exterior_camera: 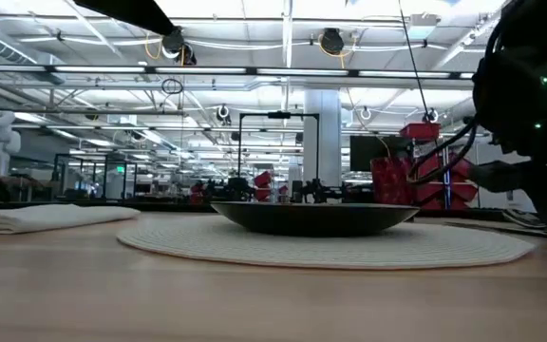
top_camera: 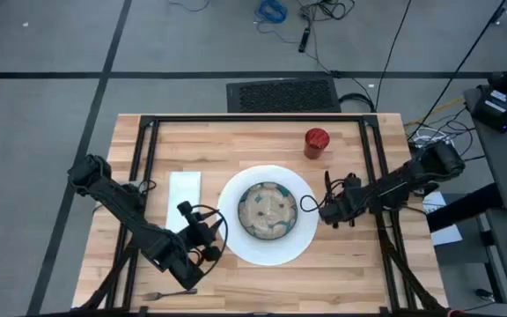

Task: Set table place
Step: Adjust the black spoon

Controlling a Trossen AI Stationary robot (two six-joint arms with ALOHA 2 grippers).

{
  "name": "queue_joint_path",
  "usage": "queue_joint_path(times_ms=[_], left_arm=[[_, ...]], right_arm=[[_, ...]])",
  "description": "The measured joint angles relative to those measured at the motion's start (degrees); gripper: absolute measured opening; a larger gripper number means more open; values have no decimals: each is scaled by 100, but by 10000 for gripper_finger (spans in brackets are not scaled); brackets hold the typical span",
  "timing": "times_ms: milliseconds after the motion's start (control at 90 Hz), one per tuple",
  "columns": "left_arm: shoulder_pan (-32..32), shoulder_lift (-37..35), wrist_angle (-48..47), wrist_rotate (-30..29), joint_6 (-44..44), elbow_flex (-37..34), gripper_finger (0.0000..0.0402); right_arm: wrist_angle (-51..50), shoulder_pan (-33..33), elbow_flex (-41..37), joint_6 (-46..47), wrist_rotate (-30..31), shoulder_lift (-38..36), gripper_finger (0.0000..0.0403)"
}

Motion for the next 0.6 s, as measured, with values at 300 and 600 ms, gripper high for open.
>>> queue_joint_path(times_ms=[300,600], left_arm=[[0,0,0,0,-2,0,116],[0,0,0,0,-2,0,116]], right_arm=[[94,144,-10,36,49,4,33],[124,142,-10,-252,34,9,13]])
